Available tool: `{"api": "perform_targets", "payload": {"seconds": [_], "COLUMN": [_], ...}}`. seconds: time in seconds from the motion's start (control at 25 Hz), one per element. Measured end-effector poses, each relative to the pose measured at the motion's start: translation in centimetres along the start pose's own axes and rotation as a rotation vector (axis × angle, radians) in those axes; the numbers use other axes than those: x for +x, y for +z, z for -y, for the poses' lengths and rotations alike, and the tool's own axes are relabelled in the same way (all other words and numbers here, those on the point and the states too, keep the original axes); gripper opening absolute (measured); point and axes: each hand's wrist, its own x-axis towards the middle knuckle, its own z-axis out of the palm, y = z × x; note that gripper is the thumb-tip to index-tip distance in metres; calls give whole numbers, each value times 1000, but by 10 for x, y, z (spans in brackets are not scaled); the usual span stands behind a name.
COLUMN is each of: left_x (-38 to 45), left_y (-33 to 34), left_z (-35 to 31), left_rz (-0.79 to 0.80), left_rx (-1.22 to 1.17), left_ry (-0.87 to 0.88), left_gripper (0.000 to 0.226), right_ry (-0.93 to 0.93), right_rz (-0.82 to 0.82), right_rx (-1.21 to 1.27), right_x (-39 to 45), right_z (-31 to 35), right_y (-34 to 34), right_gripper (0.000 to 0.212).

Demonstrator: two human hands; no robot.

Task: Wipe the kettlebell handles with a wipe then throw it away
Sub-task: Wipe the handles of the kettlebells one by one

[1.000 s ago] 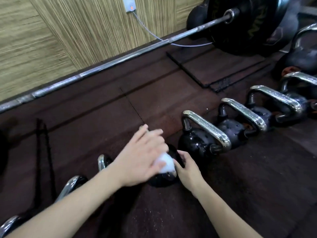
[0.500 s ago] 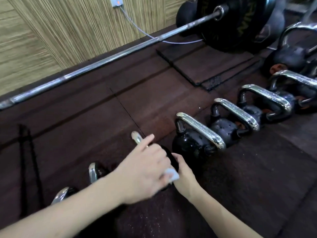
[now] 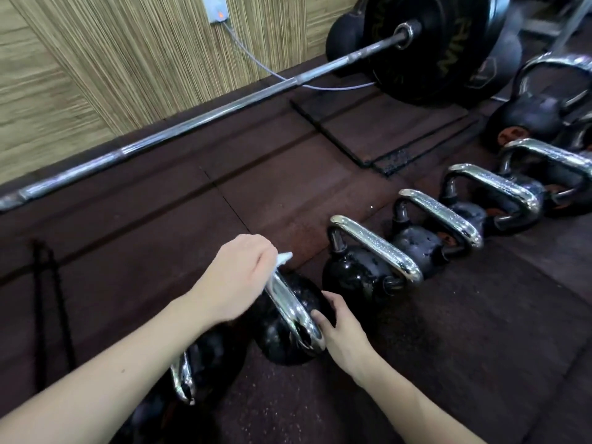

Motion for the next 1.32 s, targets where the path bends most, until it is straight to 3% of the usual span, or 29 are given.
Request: {"api": "perform_targets", "payload": {"seconds": [0.08,0.16,0.24,0.28,0.36,0.44,0.56,0.64,0.68,0.8,0.92,1.16,1.32], "left_x": [-19,-46,-57,-53,-40,-23,-2,5,4,-14,-42,-32,-11], "left_y": [11,31,36,33,22,9,3,3,1,1,25,19,-1], "left_z": [-26,-50,-55,-47,-22,-4,9,5,0,-32,-63,-42,-14], "left_rz": [39,86,95,79,20,-23,47,66,42,77,99,40,66], "left_rx": [313,471,517,500,428,232,-359,-412,-303,257,499,467,270], "left_ry": [189,428,579,583,459,210,-300,-427,-339,150,372,454,224], "left_gripper": [45,32,28,28,32,41,50,43,42,40,29,33,30], "right_ry": [2,-2,1,22,27,9,-6,-1,6,-6,28,14,-1], "right_rz": [-22,-32,24,89,47,-13,12,5,-1,-28,25,34,23], "right_rx": [23,64,122,199,141,100,119,123,126,117,168,124,95], "right_x": [1,2,6,4,2,1,1,2,2,4,4,3,2], "right_z": [-2,-2,-4,1,0,-1,-1,2,2,-2,-6,-1,0], "right_y": [4,2,-1,-2,1,1,-1,-2,-1,4,1,-1,0], "right_gripper": [34,29,64,76,58,45,45,46,45,46,49,50,50]}}
